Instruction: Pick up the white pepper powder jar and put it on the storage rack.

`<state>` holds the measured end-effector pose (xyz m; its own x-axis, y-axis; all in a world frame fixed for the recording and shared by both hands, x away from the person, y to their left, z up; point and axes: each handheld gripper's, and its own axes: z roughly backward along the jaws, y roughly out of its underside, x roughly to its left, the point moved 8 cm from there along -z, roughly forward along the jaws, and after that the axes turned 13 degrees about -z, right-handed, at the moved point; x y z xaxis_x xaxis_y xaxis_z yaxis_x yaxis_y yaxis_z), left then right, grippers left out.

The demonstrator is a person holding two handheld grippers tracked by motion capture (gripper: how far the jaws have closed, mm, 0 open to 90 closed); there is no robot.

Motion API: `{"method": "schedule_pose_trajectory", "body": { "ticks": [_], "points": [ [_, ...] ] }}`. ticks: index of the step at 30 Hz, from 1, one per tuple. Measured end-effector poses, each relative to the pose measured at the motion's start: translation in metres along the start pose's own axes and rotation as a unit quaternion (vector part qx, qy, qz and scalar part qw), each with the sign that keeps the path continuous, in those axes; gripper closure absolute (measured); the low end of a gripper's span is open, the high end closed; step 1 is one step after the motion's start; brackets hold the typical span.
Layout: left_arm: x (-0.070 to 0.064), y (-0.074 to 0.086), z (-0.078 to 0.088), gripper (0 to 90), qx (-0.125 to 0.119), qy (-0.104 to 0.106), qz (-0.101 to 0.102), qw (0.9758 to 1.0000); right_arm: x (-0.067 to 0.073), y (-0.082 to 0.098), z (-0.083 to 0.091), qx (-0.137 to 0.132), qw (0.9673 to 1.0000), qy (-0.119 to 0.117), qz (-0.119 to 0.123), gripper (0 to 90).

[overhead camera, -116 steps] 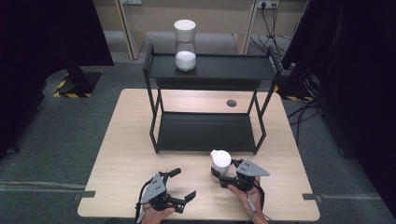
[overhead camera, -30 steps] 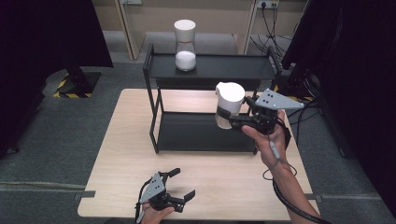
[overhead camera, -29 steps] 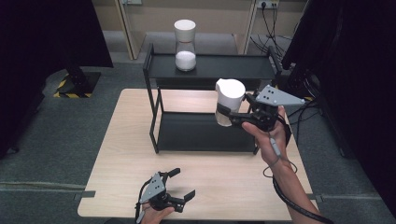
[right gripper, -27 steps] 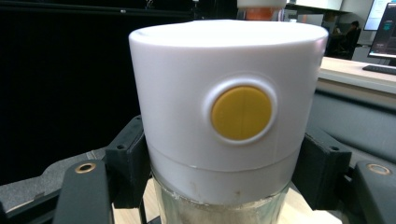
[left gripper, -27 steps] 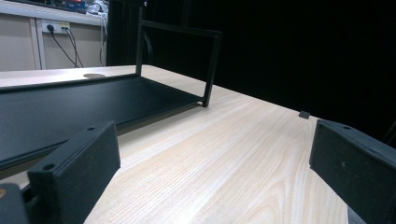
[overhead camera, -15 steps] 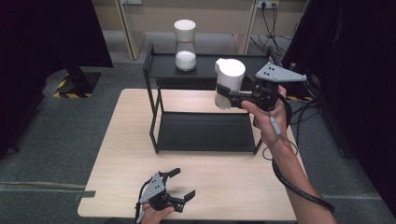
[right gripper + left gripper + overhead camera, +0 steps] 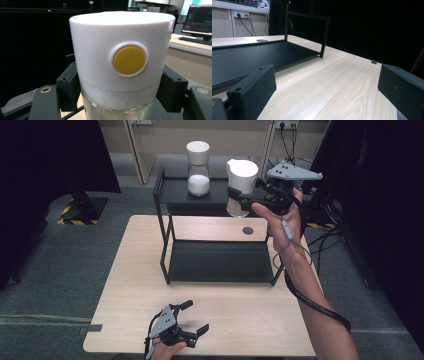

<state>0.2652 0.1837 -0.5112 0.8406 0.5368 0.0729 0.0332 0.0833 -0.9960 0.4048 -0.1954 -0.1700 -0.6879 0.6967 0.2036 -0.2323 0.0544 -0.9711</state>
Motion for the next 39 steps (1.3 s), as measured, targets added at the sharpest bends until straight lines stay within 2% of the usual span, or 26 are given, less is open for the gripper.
{"method": "schedule_pose_trajectory", "body": {
  "ticks": [16,23,31,39],
  "points": [
    [0.000,0.000,0.001,0.9,-0.003,0.000,0.001,1.0000,-0.013,-0.014,-0.035,-0.006,0.9984,0.056,-0.009,30.9],
    [0.000,0.000,0.002,0.9,-0.004,0.001,0.002,1.0000,-0.020,-0.016,-0.049,-0.010,0.9966,0.081,-0.011,31.0],
    [0.000,-0.001,0.002,0.9,-0.004,0.001,0.002,1.0000,-0.027,-0.012,-0.062,-0.009,0.9950,0.098,-0.014,31.0],
    [0.000,-0.001,0.003,0.9,-0.006,0.000,0.001,1.0000,-0.031,-0.009,-0.071,-0.012,0.9949,0.098,-0.022,30.9]
  ]
}}
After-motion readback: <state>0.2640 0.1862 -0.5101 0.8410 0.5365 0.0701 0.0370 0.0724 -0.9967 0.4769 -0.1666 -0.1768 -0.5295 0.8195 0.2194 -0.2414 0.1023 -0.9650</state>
